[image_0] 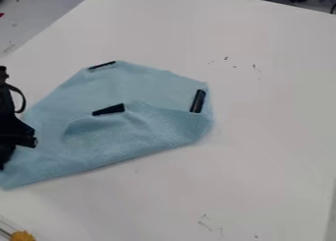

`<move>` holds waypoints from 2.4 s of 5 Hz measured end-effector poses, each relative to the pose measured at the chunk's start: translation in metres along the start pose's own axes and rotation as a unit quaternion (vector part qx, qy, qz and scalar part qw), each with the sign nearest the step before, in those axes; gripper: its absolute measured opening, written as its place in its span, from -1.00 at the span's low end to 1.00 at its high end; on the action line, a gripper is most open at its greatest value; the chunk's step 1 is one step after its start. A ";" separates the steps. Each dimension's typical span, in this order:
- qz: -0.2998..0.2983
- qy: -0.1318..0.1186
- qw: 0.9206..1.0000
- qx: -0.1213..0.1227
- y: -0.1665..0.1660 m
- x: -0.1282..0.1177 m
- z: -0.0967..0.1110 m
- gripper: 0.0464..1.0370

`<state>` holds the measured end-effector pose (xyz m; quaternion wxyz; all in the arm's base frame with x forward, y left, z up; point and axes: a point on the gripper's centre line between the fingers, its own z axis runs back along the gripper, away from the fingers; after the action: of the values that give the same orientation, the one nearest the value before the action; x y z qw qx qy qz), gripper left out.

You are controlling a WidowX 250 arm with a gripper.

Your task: Fold the cloth from bottom to top.

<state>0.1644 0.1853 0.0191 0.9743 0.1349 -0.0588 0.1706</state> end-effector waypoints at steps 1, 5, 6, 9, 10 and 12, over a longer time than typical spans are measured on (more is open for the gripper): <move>-0.005 -0.004 1.000 0.020 -0.003 0.016 0.020 -0.96; -0.086 0.007 0.996 -0.010 -0.096 0.127 0.037 -0.98; -0.105 0.015 0.994 -0.031 -0.113 0.143 0.024 -0.98; -0.121 0.022 0.991 -0.047 -0.126 0.155 0.012 -0.11; -0.123 0.016 0.991 -0.042 -0.132 0.158 0.018 0.52; -0.058 -0.005 0.995 -0.086 -0.155 0.169 0.029 0.94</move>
<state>0.3744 0.0906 0.0359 0.9901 0.0548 -0.0706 0.1079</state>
